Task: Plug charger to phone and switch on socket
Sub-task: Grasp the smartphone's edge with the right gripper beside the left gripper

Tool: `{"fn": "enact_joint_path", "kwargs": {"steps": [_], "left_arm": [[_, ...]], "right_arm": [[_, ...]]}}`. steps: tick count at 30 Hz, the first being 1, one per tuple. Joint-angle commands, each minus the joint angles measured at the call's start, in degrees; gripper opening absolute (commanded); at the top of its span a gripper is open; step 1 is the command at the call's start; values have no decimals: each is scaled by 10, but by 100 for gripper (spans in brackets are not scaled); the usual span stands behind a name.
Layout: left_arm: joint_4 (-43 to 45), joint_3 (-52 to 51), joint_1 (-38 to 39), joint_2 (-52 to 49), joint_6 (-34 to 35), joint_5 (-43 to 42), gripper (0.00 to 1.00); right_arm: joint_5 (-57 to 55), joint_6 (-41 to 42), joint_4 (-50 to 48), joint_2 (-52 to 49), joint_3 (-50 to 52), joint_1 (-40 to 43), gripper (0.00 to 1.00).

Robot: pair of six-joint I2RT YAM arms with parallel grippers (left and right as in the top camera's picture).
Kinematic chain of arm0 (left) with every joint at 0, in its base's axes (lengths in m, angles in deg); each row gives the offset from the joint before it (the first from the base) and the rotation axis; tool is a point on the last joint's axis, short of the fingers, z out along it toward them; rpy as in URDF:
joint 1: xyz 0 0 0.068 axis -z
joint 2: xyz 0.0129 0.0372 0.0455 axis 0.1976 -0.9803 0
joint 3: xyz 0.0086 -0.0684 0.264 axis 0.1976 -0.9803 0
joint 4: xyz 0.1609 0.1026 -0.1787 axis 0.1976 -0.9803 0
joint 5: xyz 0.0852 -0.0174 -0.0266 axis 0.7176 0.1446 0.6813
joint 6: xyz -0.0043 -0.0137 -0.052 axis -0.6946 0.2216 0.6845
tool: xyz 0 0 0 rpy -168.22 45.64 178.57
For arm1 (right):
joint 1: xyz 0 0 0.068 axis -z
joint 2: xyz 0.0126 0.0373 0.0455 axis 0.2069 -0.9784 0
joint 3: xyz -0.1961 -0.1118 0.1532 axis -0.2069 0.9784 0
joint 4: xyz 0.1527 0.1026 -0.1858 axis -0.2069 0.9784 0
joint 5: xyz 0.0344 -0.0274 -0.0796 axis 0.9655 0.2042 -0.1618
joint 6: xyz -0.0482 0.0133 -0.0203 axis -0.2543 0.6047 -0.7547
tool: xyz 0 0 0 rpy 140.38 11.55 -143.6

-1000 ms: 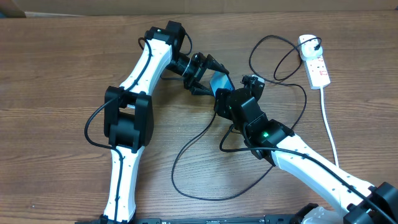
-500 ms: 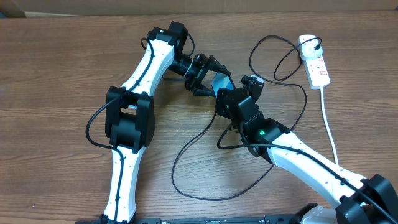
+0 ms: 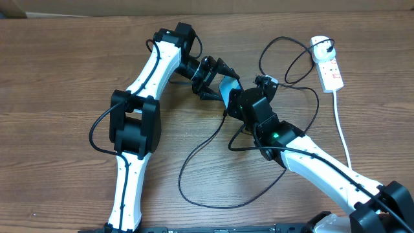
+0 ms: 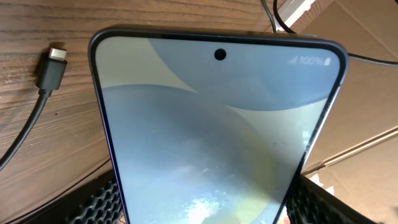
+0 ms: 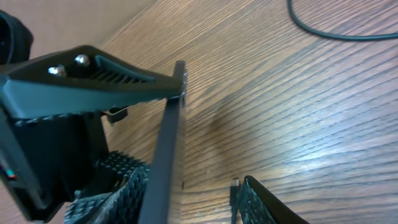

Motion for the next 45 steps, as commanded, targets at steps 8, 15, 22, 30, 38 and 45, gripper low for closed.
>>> {"fn": "enact_joint_path", "kwargs": {"steps": [8, 15, 22, 30, 38, 45], "left_arm": [[0, 16, 5, -3, -13, -8, 73], [0, 16, 10, -3, -13, -8, 73], [0, 16, 11, -3, -13, -8, 73], [0, 16, 16, -3, -14, -8, 73], [0, 16, 18, -3, -16, -7, 73], [0, 16, 18, -3, -22, -6, 73]], "right_arm": [[19, 0, -7, -1, -13, 1, 43], [19, 0, -8, -1, -13, 1, 37], [18, 0, -7, -1, -13, 1, 34], [14, 0, -7, -1, -13, 1, 33], [5, -2, -5, -1, -13, 2, 27], [5, -3, -4, -1, -13, 2, 24]]}}
